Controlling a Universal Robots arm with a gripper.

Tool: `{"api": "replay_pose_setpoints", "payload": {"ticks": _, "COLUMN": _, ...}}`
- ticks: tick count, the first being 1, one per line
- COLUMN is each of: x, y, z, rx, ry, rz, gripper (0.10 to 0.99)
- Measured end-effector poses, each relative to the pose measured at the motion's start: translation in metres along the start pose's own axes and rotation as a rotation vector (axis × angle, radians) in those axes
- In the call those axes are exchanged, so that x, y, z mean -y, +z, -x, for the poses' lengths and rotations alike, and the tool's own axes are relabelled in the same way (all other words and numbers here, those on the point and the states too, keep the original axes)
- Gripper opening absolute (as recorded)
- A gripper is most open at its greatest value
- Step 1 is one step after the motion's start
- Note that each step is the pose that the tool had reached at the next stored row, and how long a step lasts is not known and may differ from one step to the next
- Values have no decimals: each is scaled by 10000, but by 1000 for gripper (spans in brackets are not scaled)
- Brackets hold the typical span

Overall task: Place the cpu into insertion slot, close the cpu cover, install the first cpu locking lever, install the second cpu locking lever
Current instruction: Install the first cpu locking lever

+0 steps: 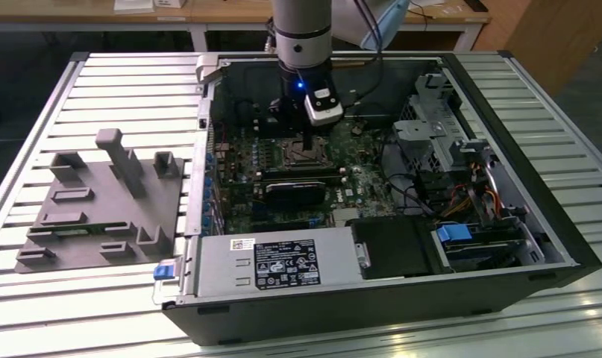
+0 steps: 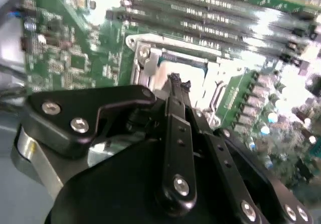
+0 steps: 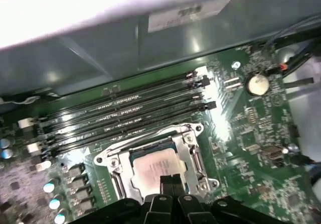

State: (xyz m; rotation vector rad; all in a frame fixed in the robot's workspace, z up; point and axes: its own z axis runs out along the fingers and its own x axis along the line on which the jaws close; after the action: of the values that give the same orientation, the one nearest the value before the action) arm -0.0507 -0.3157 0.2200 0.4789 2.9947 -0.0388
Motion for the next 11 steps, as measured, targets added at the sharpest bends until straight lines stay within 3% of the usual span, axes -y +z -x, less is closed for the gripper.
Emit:
{"api": "replay_pose_setpoints", "payload": {"ticks": 2, "x": 1, "y": -44, "z": 5, "rx": -1, "ry": -1, "rz": -3, "gripper": 102}}
{"api": "replay_pose_setpoints", "payload": {"ticks": 11, "x": 0, "y": -46, "z": 5, "rx": 0, "ry": -1, "rz": -1, "gripper": 102}}
